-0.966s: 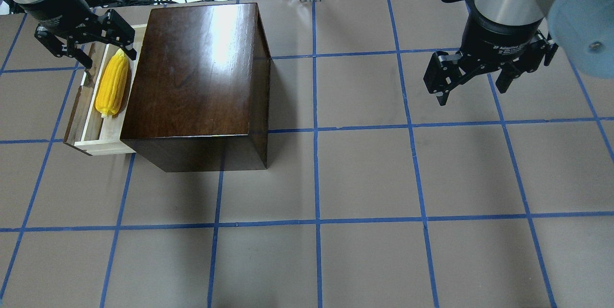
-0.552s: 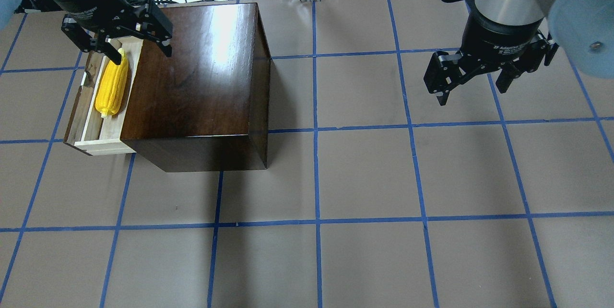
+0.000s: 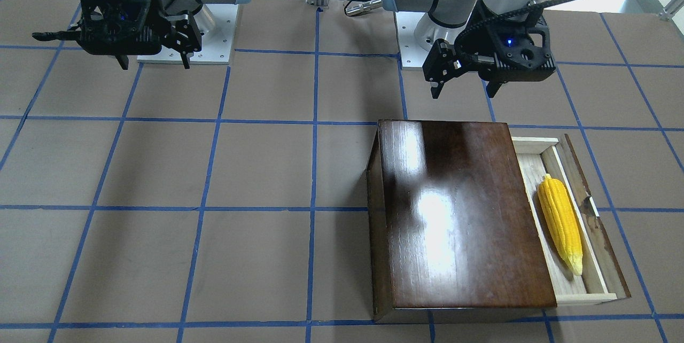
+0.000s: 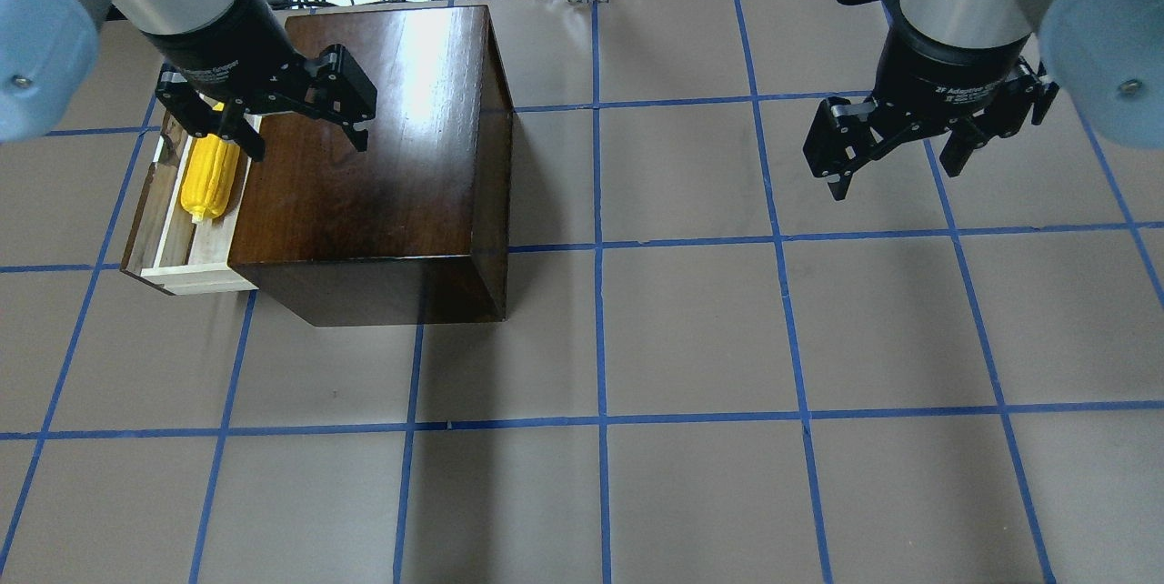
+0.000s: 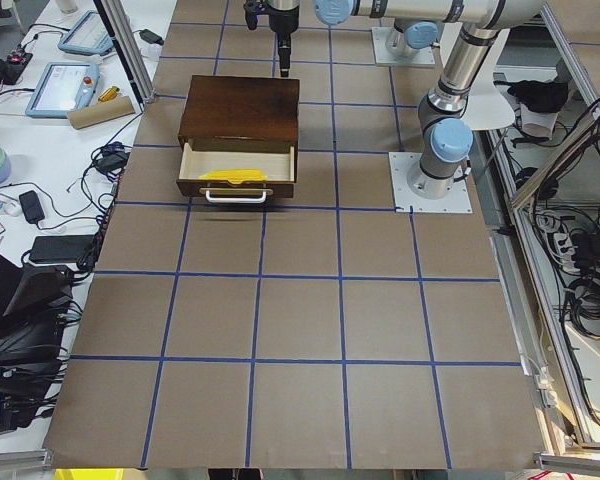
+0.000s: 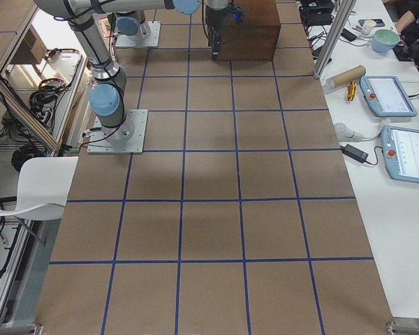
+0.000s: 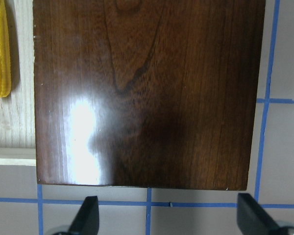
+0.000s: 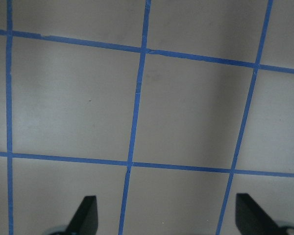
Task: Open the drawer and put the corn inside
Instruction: 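Open the left gripper and raise it away from the drawer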
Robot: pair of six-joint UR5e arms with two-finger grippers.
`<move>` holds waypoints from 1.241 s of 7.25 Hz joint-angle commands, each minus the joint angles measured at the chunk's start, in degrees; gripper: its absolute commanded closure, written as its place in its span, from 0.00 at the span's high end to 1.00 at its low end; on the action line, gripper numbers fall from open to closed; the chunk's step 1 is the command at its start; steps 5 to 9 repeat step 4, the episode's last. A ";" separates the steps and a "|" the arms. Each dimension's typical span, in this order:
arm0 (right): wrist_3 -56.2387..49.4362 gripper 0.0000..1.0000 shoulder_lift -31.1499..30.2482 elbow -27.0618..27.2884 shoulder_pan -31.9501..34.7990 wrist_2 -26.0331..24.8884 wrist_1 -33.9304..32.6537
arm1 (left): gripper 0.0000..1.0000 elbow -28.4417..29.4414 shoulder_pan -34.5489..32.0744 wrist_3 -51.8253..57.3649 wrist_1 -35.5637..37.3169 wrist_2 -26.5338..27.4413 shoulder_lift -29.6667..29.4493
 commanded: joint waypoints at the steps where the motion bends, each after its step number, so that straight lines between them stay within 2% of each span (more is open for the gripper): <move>1: 0.05 1.00 -0.02 0.00 0.00 0.02 0.00 | 1.00 -0.26 -0.08 -0.04 0.06 0.19 0.43; 9: -0.04 1.00 -0.02 0.00 0.00 -0.07 0.00 | 1.00 -0.35 0.01 -0.04 -0.38 0.45 0.78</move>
